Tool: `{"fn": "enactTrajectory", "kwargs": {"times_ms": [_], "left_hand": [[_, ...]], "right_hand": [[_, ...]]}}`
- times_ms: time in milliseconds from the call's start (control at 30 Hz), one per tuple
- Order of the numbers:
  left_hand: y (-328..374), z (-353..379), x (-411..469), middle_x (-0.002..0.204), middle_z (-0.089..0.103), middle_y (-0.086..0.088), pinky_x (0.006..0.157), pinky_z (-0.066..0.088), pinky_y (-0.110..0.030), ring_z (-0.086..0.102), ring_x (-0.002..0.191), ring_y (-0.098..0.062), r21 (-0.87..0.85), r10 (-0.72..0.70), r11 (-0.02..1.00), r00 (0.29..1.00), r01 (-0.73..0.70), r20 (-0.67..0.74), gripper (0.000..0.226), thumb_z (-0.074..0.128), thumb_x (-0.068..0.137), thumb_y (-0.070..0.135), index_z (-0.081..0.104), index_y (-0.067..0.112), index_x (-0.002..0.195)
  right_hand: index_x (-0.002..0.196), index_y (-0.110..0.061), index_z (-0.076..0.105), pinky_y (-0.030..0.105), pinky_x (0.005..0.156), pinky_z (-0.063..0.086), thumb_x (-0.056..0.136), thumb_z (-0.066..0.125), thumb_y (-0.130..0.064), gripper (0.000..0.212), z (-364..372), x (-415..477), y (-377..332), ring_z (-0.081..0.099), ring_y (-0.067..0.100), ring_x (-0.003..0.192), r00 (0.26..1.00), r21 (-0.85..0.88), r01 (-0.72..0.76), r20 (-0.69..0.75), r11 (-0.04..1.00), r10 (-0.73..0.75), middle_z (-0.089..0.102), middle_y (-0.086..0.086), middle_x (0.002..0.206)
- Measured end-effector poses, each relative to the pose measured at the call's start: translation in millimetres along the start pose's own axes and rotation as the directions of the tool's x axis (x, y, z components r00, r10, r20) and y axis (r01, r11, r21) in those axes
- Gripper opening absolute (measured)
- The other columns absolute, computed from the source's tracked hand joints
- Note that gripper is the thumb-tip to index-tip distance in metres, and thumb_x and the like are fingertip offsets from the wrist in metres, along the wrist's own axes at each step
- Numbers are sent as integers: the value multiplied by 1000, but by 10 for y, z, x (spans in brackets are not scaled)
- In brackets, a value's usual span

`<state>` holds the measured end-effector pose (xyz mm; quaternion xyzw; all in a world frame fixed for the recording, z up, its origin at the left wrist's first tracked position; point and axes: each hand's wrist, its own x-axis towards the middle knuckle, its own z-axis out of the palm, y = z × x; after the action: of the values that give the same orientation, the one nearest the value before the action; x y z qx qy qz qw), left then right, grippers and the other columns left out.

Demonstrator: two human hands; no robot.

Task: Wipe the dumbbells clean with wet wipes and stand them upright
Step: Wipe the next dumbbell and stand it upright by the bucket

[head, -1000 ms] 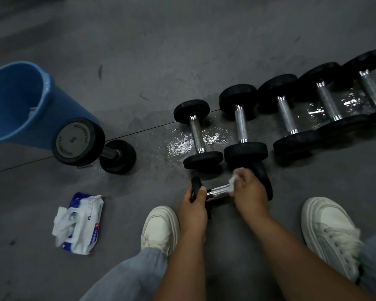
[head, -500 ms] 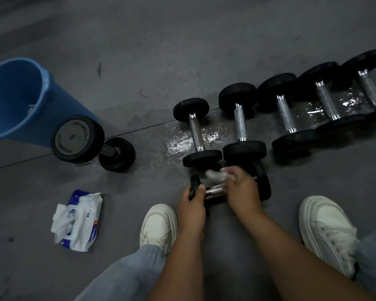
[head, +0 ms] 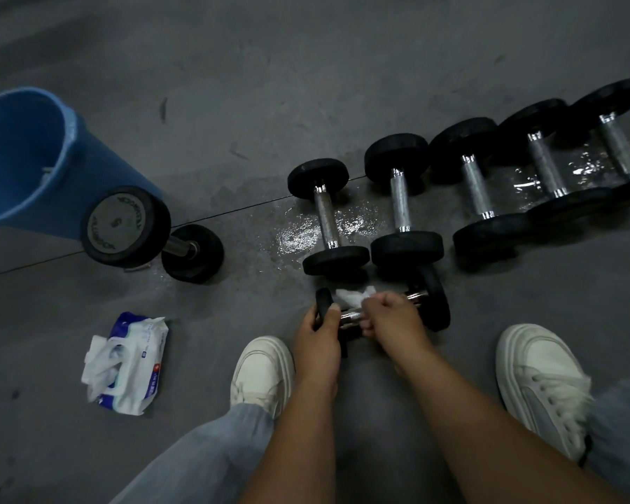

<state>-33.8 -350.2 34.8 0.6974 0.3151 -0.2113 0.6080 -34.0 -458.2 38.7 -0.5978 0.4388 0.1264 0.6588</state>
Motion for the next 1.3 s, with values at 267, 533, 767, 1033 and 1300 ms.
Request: {"fn": "enactTrajectory", "kwargs": {"times_ms": [267,533,767,1033,1300], "left_hand": [[0,-5,7,95,74,4,82,53,-31,68,89,-12,-25,-12,1000,1000,12,-2,10,63,95,27,71,24,100],[-1,-4,-3,93,75,4,82,54,-33,70,89,-14,-10,-1,1000,1000,1,-1,18,63,94,30,70,22,109],[1,-1,9,101,74,3,86,54,-33,69,94,-14,0,3,1000,1000,-3,-3,15,63,95,31,70,25,106],[-3,-4,21,103,73,6,91,53,-36,68,98,-14,3,-12,1000,1000,12,-6,15,63,94,35,68,30,107],[-17,-10,19,105,73,8,95,54,-41,68,99,-14,9,0,1000,1000,0,4,33,65,85,47,69,30,113]], "right_hand": [[71,-10,58,31,56,47,85,65,-28,23,33,-34,230,57,23,58,984,-444,176,81,879,-156,62,6,61],[70,-12,63,28,53,46,91,56,-34,31,-2,-122,252,61,8,53,980,-488,197,122,850,-157,66,4,62],[71,-9,66,32,62,50,90,54,-38,37,-6,5,360,59,19,62,986,-584,131,164,801,-42,66,6,67],[93,-12,57,18,40,45,98,37,-2,23,-16,-14,292,50,13,64,930,715,-268,17,646,368,58,10,93],[67,-14,43,14,74,45,99,43,-5,34,-242,102,211,48,6,61,885,904,-259,80,342,458,45,9,76]]}}
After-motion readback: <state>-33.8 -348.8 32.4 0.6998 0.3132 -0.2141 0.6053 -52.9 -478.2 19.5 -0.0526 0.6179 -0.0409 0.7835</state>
